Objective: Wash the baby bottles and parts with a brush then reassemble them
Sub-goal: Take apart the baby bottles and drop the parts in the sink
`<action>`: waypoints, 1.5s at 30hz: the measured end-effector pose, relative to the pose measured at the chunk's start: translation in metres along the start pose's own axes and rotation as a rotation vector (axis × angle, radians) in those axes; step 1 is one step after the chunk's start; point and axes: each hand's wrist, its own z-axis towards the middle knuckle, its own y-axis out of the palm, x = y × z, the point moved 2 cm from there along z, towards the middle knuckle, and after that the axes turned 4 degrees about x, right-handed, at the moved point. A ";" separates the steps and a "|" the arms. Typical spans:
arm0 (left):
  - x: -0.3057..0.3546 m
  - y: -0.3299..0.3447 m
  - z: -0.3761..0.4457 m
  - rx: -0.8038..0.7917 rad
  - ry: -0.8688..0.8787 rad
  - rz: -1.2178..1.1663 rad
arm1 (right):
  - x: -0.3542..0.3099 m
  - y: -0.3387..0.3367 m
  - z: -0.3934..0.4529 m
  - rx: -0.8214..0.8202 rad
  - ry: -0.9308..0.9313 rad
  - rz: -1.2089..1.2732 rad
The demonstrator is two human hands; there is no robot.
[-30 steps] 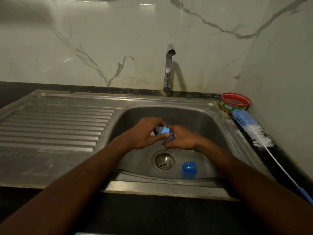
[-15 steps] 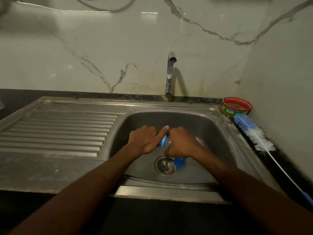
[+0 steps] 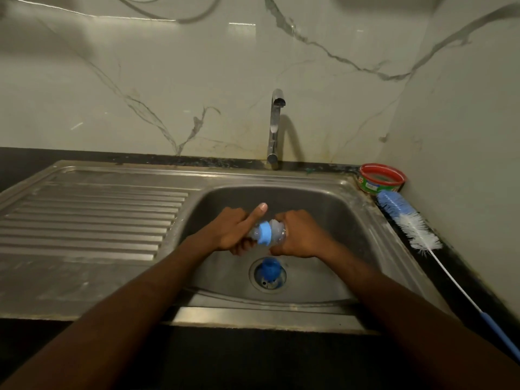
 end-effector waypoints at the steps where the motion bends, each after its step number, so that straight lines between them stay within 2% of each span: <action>1: -0.002 -0.001 0.000 0.009 -0.058 0.008 | 0.001 0.000 0.001 0.005 -0.001 -0.004; 2: -0.003 -0.002 -0.001 0.039 -0.046 0.005 | 0.002 0.000 0.001 0.007 0.006 -0.008; 4: -0.002 -0.006 -0.003 0.034 0.082 -0.079 | 0.005 -0.002 0.000 0.009 0.023 -0.007; 7: -0.004 0.000 -0.002 -0.151 0.138 -0.106 | 0.006 -0.001 0.001 0.005 0.056 0.022; 10: -0.009 0.011 0.001 -0.274 0.102 0.140 | 0.006 0.001 0.003 -0.023 0.081 0.015; 15: -0.022 0.008 0.009 -0.301 0.129 0.483 | 0.011 0.007 0.002 -0.048 0.116 0.023; 18: -0.034 0.007 0.005 -0.359 0.002 0.687 | 0.011 0.006 0.002 -0.043 0.128 0.081; 21: -0.051 0.009 -0.005 -0.499 -0.199 0.884 | 0.011 0.004 0.000 -0.085 0.163 0.183; 25: -0.057 0.024 -0.010 -0.696 -0.329 0.831 | 0.021 0.015 -0.001 -0.276 0.193 0.076; 30: -0.056 0.030 -0.012 -0.785 -0.424 0.761 | 0.032 0.027 -0.006 -0.423 0.280 -0.020; 34: -0.053 0.028 -0.016 -0.849 -0.374 0.853 | 0.034 0.030 -0.012 -0.506 0.368 -0.009; 37: -0.046 0.021 -0.012 -0.746 -0.291 0.716 | 0.034 0.030 -0.013 -0.541 0.370 -0.044; 39: -0.038 0.012 -0.005 -0.539 -0.239 0.520 | 0.035 0.029 -0.013 -0.544 0.367 -0.064; 42: -0.024 0.001 0.004 -0.206 -0.070 0.356 | 0.035 0.028 -0.011 -0.539 0.360 -0.068; 45: -0.011 0.004 0.004 -0.013 0.007 0.231 | 0.034 0.023 -0.010 -0.525 0.363 -0.063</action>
